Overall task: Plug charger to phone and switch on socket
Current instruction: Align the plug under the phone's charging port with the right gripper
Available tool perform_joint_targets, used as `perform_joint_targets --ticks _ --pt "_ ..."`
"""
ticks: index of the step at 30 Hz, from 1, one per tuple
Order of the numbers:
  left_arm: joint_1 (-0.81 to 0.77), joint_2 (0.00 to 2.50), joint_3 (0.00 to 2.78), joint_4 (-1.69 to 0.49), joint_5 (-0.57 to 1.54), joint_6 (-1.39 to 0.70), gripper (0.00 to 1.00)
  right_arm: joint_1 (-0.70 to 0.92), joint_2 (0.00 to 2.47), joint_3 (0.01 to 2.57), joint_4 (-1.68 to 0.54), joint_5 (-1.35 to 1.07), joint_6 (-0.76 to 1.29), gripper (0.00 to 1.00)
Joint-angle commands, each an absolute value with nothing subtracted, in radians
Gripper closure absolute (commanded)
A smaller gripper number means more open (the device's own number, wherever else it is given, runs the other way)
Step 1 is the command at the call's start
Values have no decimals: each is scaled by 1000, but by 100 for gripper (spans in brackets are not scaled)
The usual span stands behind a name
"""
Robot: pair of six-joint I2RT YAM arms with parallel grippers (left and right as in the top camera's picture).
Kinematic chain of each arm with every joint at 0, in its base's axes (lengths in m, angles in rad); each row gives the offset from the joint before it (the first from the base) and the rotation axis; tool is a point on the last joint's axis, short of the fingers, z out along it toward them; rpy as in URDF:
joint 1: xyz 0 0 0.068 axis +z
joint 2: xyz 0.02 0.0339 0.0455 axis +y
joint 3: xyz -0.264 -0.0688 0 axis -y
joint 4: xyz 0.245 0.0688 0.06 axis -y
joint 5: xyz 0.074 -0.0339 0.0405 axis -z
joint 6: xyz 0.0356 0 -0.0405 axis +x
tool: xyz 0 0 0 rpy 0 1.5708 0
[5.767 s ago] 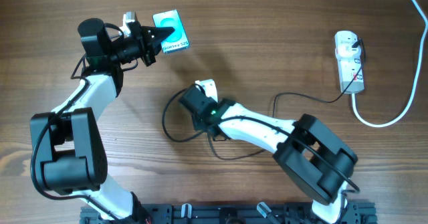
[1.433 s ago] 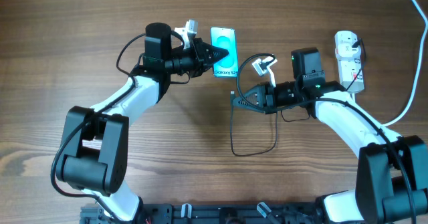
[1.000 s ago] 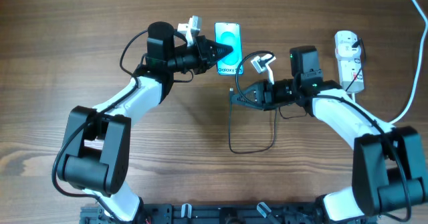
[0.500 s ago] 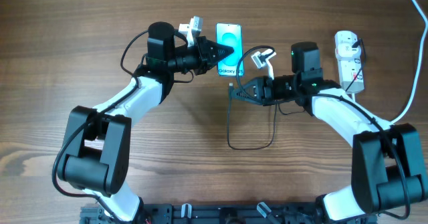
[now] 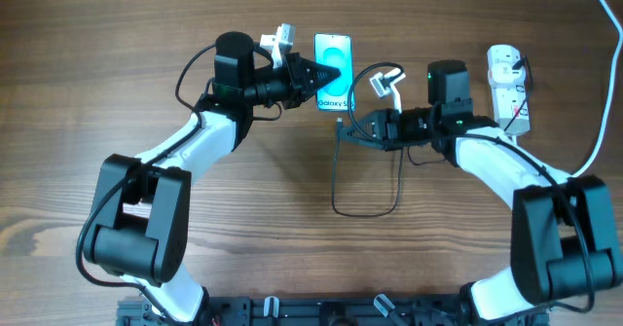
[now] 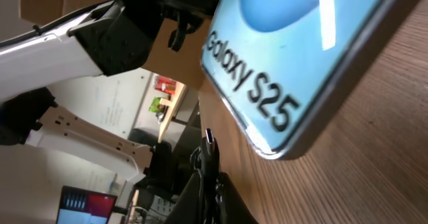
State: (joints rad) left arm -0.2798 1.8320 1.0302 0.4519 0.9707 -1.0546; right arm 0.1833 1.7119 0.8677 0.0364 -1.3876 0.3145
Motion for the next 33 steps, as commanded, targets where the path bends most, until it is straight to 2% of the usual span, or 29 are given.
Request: perform_joint_targets --ticks 1,33 --pt "-284 1833 1048 478 1000 -1056 96 180 1745 865 65 -1427 353 96" --pt "-284 1833 1048 480 1001 -1059 96 200 1761 865 202 -1434 477 96"
